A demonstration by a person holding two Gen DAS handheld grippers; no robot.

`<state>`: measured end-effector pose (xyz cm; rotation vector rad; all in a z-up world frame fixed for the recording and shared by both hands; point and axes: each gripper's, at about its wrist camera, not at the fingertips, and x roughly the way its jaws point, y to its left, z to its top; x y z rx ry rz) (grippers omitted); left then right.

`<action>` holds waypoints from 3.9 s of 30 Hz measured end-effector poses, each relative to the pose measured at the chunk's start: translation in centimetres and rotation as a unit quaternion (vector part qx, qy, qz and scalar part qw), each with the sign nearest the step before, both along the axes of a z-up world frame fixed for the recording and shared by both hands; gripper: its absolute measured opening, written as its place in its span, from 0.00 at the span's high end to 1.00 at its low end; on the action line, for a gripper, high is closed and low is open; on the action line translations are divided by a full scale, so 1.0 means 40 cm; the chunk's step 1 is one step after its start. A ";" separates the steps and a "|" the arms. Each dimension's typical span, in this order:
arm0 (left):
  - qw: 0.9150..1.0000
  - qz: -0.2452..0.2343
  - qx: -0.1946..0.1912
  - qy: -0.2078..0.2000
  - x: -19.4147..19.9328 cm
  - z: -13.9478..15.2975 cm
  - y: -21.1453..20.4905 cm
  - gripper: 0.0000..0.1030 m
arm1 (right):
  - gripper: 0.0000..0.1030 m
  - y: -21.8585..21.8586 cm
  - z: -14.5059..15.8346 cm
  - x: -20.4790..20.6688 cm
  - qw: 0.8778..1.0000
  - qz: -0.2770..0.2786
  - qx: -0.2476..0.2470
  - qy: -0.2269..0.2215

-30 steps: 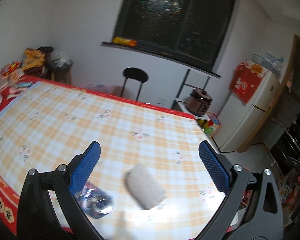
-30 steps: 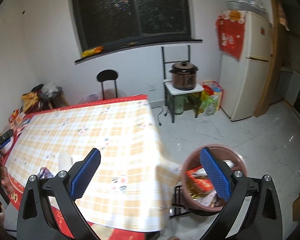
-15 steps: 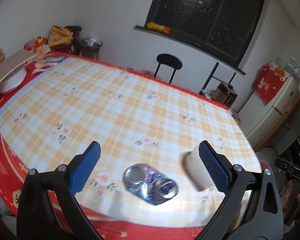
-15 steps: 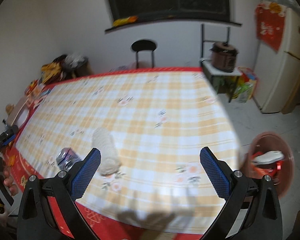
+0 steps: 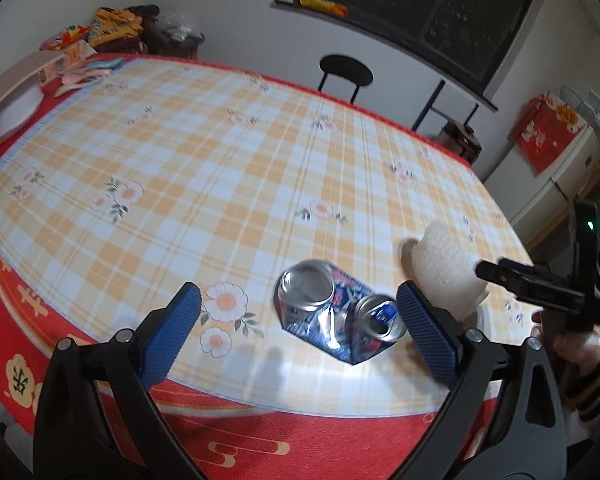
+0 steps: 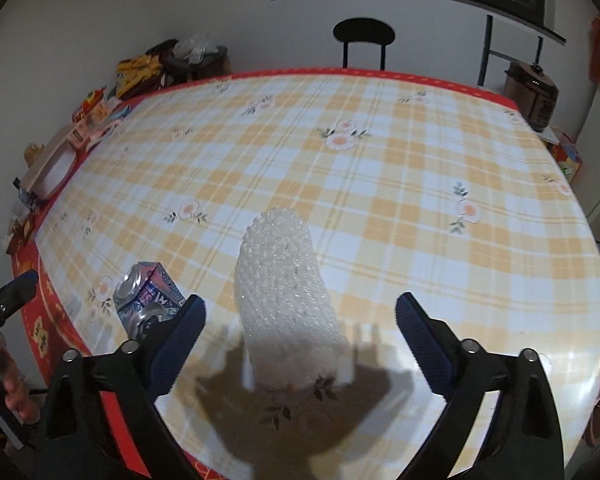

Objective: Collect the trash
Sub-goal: 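Grasp the bubble-wrap sleeve with the right tool while the left tool grasps the crushed blue can, then carry the bubble-wrap sleeve with the right tool over the bin and release it, then carry the crushed blue can with the left tool over the bin and release it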

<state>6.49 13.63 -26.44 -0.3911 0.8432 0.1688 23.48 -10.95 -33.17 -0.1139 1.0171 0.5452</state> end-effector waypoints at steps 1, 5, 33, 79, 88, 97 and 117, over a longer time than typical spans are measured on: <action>1.000 -0.007 0.000 0.006 0.007 -0.015 -0.001 0.07 | 0.19 0.006 -0.010 0.002 1.000 0.000 -0.005 0.004; 0.999 -0.036 0.002 0.024 0.048 -0.064 -0.006 0.09 | 0.31 0.015 -0.048 0.004 1.000 0.000 -0.010 0.029; 0.993 -0.092 0.047 0.064 0.169 -0.202 -0.040 0.49 | 0.68 -0.111 0.044 -0.125 0.998 -0.039 0.033 0.024; 0.985 -0.145 0.047 -0.076 0.197 0.208 -0.635 0.49 | 0.68 -1.055 0.106 -0.095 0.944 -0.322 0.066 -0.024; 0.985 -0.146 0.059 -0.067 0.219 0.217 -0.711 0.49 | 0.65 -1.249 0.012 -0.050 0.910 -0.412 0.052 0.002; 0.982 -0.164 0.065 -0.070 0.238 0.227 -0.767 0.49 | 0.28 -1.294 0.039 -0.063 0.907 -0.414 0.077 -0.025; 0.946 -0.299 0.058 -0.110 0.360 0.270 -1.083 0.49 | 0.05 -1.396 0.286 -0.227 0.888 -0.435 0.064 -0.136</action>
